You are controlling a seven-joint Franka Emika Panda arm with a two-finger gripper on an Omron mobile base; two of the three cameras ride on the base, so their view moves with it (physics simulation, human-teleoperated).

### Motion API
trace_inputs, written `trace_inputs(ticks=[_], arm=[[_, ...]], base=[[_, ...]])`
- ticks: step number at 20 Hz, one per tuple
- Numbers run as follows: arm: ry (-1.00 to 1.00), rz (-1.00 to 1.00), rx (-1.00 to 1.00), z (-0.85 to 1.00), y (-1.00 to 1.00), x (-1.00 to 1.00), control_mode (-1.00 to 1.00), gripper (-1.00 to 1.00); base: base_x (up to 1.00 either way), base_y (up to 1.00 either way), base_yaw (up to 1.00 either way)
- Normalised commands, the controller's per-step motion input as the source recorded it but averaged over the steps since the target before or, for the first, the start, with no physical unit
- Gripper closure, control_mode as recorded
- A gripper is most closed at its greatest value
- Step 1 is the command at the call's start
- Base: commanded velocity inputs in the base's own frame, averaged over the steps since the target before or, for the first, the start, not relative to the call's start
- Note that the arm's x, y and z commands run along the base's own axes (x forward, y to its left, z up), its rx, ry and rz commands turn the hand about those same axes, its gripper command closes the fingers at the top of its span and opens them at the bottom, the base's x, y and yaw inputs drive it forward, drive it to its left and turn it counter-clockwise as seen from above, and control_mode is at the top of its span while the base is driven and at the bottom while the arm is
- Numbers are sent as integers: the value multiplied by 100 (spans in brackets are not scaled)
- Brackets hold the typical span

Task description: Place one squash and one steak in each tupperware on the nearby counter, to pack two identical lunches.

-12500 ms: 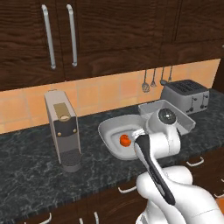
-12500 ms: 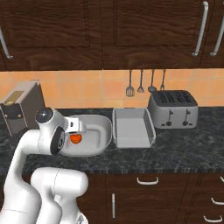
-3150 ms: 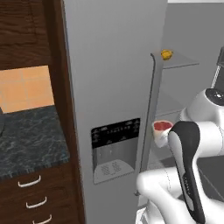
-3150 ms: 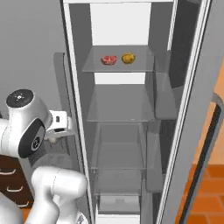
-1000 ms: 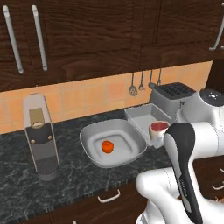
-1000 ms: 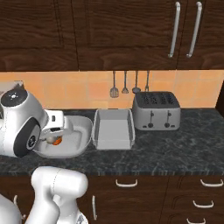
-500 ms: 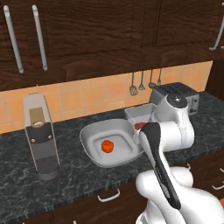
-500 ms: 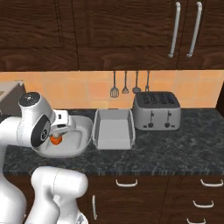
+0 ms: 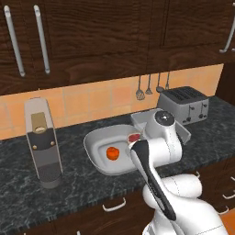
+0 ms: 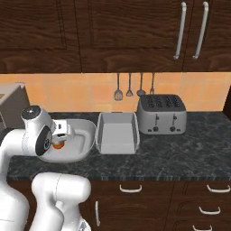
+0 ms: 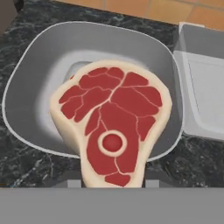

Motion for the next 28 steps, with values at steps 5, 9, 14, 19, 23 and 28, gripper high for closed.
trace_inputs(ticks=[5, 9, 14, 19, 23, 28], arm=[[0, 0, 0, -29, 7, 39, -100, 100], [0, 0, 0, -25, 8, 38, -100, 100], [0, 0, 0, -25, 8, 37, -100, 100], [0, 0, 0, -25, 5, 34, -100, -100], [0, 0, 0, -28, 0, 33, -100, -100], [-4, 0, 0, -19, 0, 29, -100, -100]], base=[[0, 0, 0], [0, 0, 0], [0, 0, 0], [0, 0, 0], [0, 0, 0], [0, 0, 0]])
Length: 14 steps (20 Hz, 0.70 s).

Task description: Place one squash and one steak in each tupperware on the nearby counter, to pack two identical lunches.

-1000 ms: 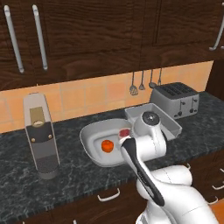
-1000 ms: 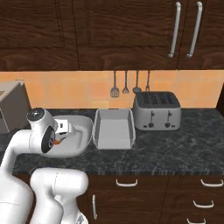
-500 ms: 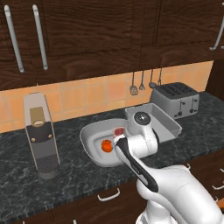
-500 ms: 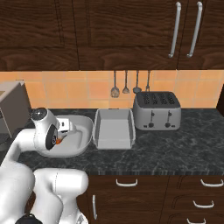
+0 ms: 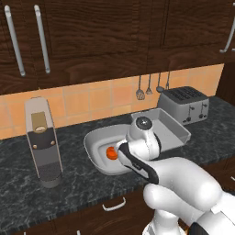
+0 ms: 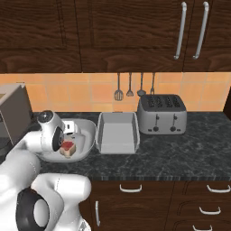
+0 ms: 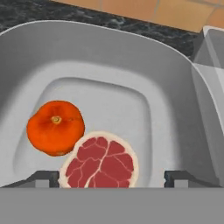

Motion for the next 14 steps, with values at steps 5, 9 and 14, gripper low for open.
trace_inputs(ticks=[5, 9, 14], arm=[[-12, 1, 2, 54, -10, -55, -100, -100], [-7, 0, 9, 48, -78, -100, -100, -100], [-5, 0, 6, 40, -57, -100, -100, -100]], base=[[0, 0, 0], [0, 0, 0], [0, 0, 0]])
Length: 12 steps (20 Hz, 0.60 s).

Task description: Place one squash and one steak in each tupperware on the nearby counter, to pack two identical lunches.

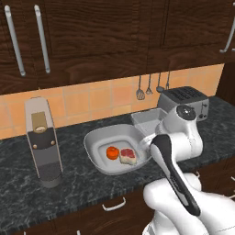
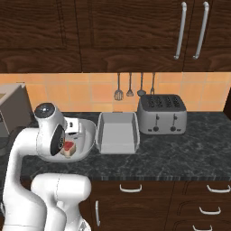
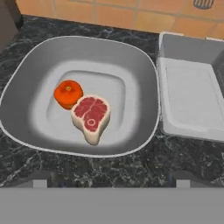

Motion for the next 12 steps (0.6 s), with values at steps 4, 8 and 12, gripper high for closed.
trace_inputs(ticks=[4, 8, 12], arm=[[-8, 0, 0, 34, 0, -96, -100, -100], [0, 0, 0, 6, 0, -45, 100, -100], [0, 0, 0, 0, 0, 0, 100, -100]], base=[[0, 0, 0], [-48, -3, 0], [-19, -91, -8]])
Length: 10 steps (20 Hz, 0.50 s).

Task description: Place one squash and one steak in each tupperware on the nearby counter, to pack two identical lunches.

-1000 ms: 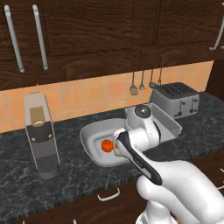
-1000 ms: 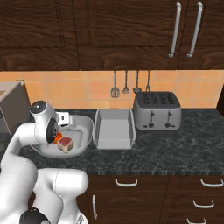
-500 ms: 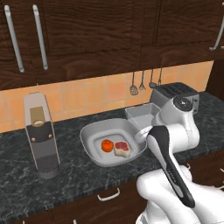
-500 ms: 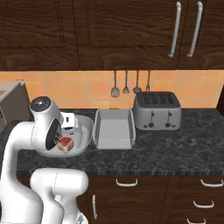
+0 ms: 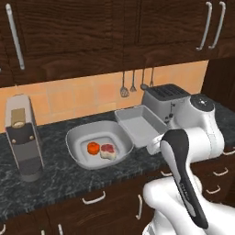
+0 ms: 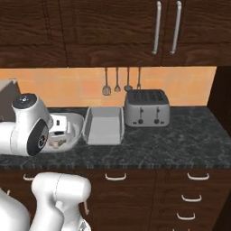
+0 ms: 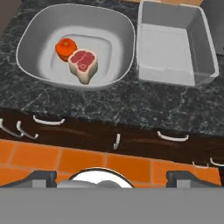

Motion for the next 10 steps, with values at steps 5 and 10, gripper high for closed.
trace_inputs(ticks=[5, 10], arm=[[0, 0, 0, 0, 0, 0, 100, -100], [0, 0, 0, 0, 0, 0, 100, -100]], base=[[0, -100, -5], [-3, -100, -1]])
